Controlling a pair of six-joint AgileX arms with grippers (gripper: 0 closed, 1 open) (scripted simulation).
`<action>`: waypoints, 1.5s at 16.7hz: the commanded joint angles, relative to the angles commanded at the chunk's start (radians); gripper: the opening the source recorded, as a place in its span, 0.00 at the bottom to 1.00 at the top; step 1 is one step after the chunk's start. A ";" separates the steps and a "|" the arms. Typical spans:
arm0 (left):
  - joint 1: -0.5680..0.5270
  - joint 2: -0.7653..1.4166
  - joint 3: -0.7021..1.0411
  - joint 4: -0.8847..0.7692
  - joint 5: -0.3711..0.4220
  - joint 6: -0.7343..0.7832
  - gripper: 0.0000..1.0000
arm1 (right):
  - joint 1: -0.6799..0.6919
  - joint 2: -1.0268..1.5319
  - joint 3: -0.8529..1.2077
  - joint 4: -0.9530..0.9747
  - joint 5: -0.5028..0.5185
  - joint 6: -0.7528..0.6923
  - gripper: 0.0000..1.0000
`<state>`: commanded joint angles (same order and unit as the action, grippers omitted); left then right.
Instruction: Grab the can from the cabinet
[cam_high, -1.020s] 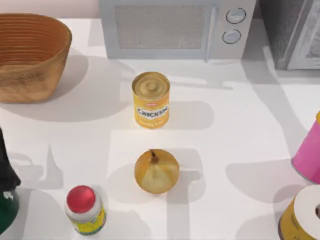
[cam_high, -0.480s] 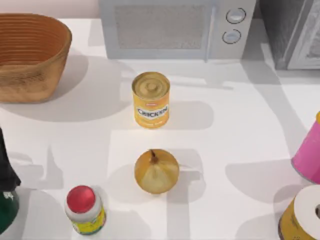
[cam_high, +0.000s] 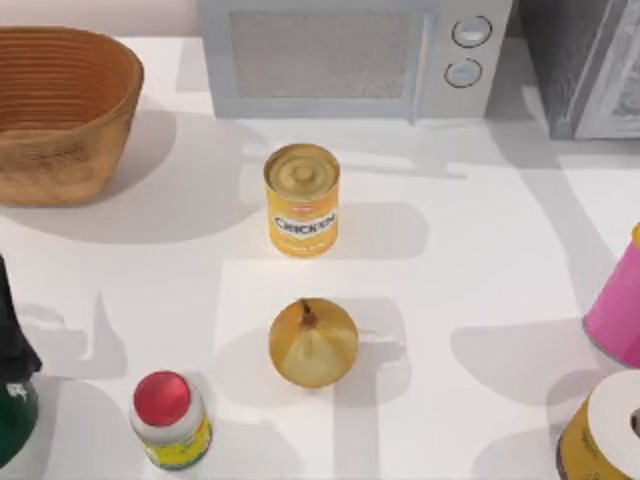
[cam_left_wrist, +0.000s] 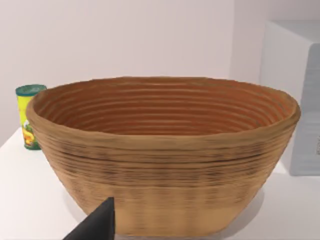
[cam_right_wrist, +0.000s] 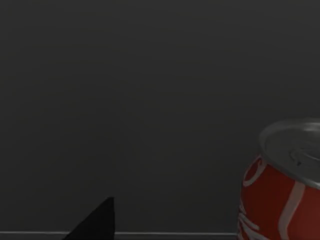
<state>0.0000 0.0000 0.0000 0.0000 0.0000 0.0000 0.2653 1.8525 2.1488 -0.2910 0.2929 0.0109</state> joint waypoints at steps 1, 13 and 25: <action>0.000 0.000 0.000 0.000 0.000 0.000 1.00 | 0.000 0.000 0.000 0.000 0.000 0.000 1.00; 0.000 0.000 0.000 0.000 0.000 0.000 1.00 | 0.000 0.000 0.000 0.000 0.000 0.000 0.10; 0.000 0.000 0.000 0.000 0.000 0.000 1.00 | 0.012 -0.017 -0.007 -0.011 0.008 0.002 0.00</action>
<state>0.0000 0.0000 0.0000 0.0000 0.0000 0.0000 0.2776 1.8359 2.1418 -0.3015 0.3010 0.0127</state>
